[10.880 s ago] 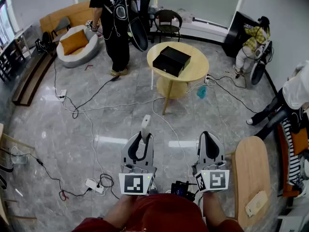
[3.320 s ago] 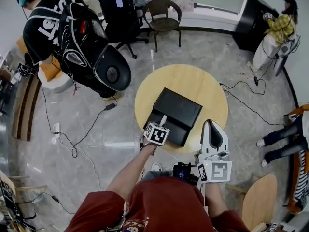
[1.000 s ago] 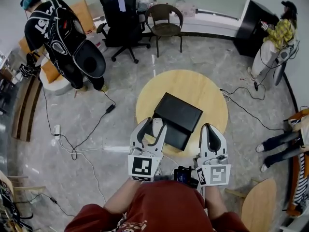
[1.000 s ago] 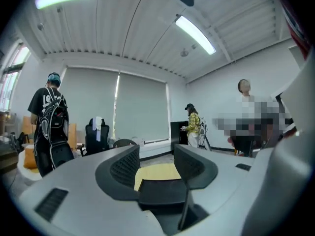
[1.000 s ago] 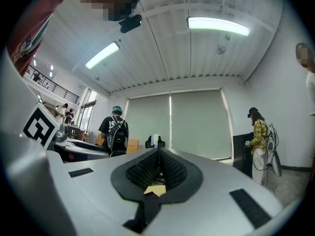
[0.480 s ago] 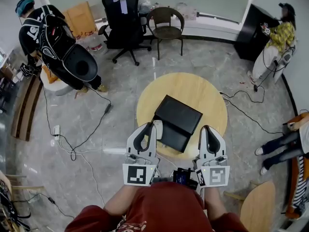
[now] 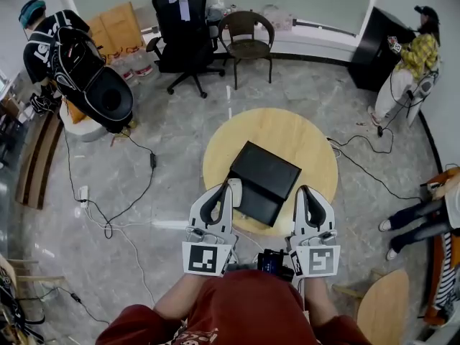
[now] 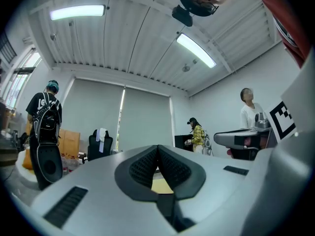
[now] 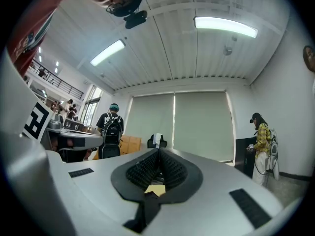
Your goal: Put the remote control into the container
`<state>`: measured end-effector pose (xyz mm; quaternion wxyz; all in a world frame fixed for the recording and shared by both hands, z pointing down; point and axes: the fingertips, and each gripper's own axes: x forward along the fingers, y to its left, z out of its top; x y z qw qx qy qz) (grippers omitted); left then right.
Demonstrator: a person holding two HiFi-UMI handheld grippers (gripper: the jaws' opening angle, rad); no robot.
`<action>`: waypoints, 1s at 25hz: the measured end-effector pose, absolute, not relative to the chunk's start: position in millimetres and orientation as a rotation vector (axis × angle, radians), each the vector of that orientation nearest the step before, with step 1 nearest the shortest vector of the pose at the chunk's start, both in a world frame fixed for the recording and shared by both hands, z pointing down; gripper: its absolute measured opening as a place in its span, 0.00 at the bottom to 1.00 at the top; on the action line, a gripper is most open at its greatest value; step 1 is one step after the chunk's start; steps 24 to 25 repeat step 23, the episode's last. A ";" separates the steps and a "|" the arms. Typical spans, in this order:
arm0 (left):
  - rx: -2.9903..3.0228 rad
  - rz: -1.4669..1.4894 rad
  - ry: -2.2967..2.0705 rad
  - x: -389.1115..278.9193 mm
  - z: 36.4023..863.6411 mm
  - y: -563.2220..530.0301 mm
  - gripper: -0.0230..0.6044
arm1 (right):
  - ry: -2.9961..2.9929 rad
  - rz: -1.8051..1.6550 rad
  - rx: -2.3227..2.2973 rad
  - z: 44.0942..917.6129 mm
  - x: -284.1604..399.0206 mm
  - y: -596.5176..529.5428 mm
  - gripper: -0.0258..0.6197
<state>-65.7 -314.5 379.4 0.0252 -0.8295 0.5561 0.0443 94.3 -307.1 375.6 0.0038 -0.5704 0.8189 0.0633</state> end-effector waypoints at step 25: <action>-2.594 0.073 1.773 -67.3 407.4 -324.1 0.06 | 2.589 0.178 -1.793 384.4 98.7 -311.1 0.08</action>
